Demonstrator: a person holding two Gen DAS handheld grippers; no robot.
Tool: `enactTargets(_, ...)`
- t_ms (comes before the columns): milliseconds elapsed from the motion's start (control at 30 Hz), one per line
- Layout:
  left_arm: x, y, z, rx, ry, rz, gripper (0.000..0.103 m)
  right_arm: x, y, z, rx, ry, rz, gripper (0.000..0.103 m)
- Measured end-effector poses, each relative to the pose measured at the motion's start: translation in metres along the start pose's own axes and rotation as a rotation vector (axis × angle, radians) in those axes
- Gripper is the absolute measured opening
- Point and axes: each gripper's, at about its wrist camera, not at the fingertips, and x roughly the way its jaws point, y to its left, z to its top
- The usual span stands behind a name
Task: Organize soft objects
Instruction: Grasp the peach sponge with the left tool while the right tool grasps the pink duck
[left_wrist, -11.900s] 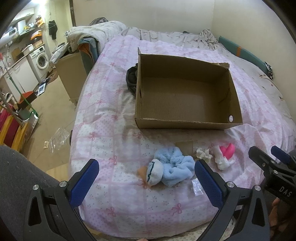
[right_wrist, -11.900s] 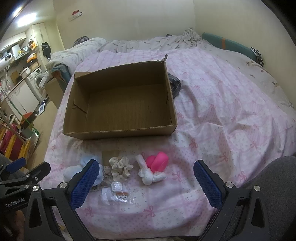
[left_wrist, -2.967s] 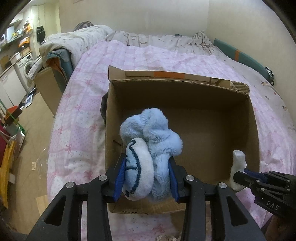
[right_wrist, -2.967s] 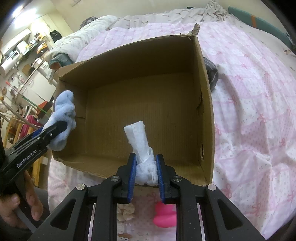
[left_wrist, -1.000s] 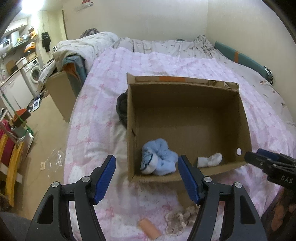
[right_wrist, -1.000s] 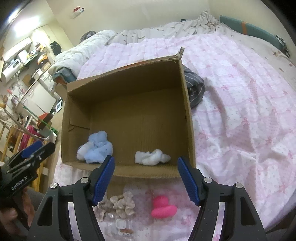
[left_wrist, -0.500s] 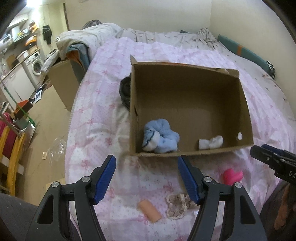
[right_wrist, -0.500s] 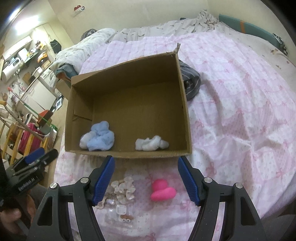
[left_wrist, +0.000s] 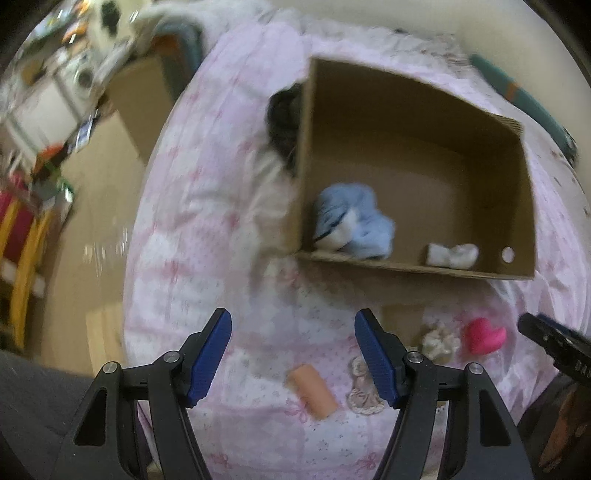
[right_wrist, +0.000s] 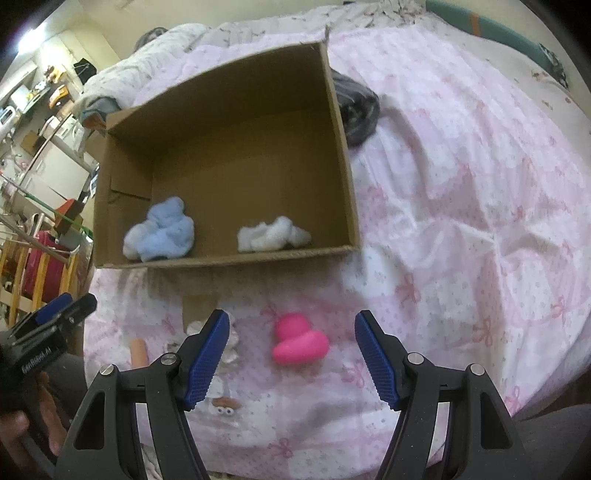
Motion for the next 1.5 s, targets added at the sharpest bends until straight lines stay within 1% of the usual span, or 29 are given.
enactTargets(33,0.005,0.004,-0.001,-0.021,0.026,-0.003,0.066,0.002,-0.002,-0.001,0.009,0.008,0.002,0.074)
enactTargets(133,0.027,0.017,-0.006,-0.101,0.141,-0.022,0.064,0.005,-0.007,-0.001,0.038,0.027,0.009,0.074)
enactTargets(200,0.038,0.019,-0.01,-0.119,0.201,-0.038,0.061,0.008,-0.007,0.0,0.049,0.037,0.014,0.074)
enactTargets(233,0.044,0.019,-0.013,-0.12,0.23,-0.046,0.059,0.01,-0.007,0.001,0.051,0.042,0.014,0.074)
enactTargets(267,0.048,0.018,-0.016,-0.122,0.249,-0.056,0.053,0.011,-0.006,0.001,0.051,0.046,0.013,0.074)
enactTargets(333,0.056,0.014,-0.02,-0.122,0.293,-0.093,0.047,0.014,-0.005,0.001,0.047,0.057,0.011,0.074)
enactTargets(367,0.06,0.011,-0.022,-0.115,0.315,-0.111,0.046,0.016,-0.004,0.001,0.045,0.061,0.011,0.074)
enactTargets(400,0.063,0.007,-0.024,-0.106,0.328,-0.115,0.046,0.017,-0.004,0.001,0.043,0.065,0.01,0.074)
enactTargets(433,0.067,0.003,-0.027,-0.09,0.346,-0.114,0.043,0.018,-0.004,0.001,0.043,0.067,0.009,0.074)
enactTargets(467,0.071,0.0,-0.029,-0.083,0.361,-0.113,0.035,0.018,-0.004,0.001,0.045,0.069,0.008,0.074)
enactTargets(500,0.073,-0.002,-0.031,-0.081,0.372,-0.113,0.03,0.019,-0.004,0.001,0.048,0.071,0.008,0.074)
enactTargets(567,0.079,-0.004,-0.034,-0.07,0.392,-0.111,0.017,0.02,-0.005,0.002,0.054,0.075,0.007,0.074)
enactTargets(633,0.08,-0.003,-0.036,-0.069,0.402,-0.126,0.007,0.021,-0.006,0.003,0.061,0.078,0.006,0.074)
enactTargets(733,0.074,-0.002,-0.033,-0.065,0.383,-0.137,0.005,0.022,-0.008,0.003,0.07,0.081,0.006,0.074)
enactTargets(767,0.068,-0.002,-0.03,-0.063,0.361,-0.136,0.005,0.023,-0.009,0.004,0.076,0.083,0.008,0.074)
enactTargets(833,0.053,-0.002,-0.022,-0.052,0.289,-0.107,0.005,0.023,-0.013,0.004,0.099,0.086,0.023,0.074)
enactTargets(900,0.041,-0.002,-0.018,-0.04,0.234,-0.088,0.005,0.023,-0.018,0.004,0.129,0.088,0.041,0.074)
enactTargets(1000,0.027,-0.002,-0.014,-0.027,0.173,-0.083,0.005,0.029,-0.024,0.004,0.183,0.121,0.104,0.074)
enactTargets(1067,0.025,-0.004,-0.01,-0.021,0.167,-0.085,0.005,0.036,-0.026,0.002,0.201,0.151,0.111,0.074)
enactTargets(1167,0.027,-0.006,-0.008,-0.01,0.181,-0.081,0.005,0.049,-0.024,0.0,0.211,0.201,0.104,0.074)
enactTargets(1267,0.033,-0.014,-0.011,0.008,0.2,-0.054,0.005,0.058,-0.015,0.0,0.184,0.223,0.08,0.074)
enactTargets(1367,0.039,-0.015,-0.012,0.001,0.217,-0.057,0.005,0.068,-0.006,0.0,0.142,0.239,0.044,0.074)
enactTargets(1500,0.038,-0.017,-0.011,0.006,0.199,-0.055,0.005,0.079,0.002,-0.001,0.097,0.254,0.008,0.074)
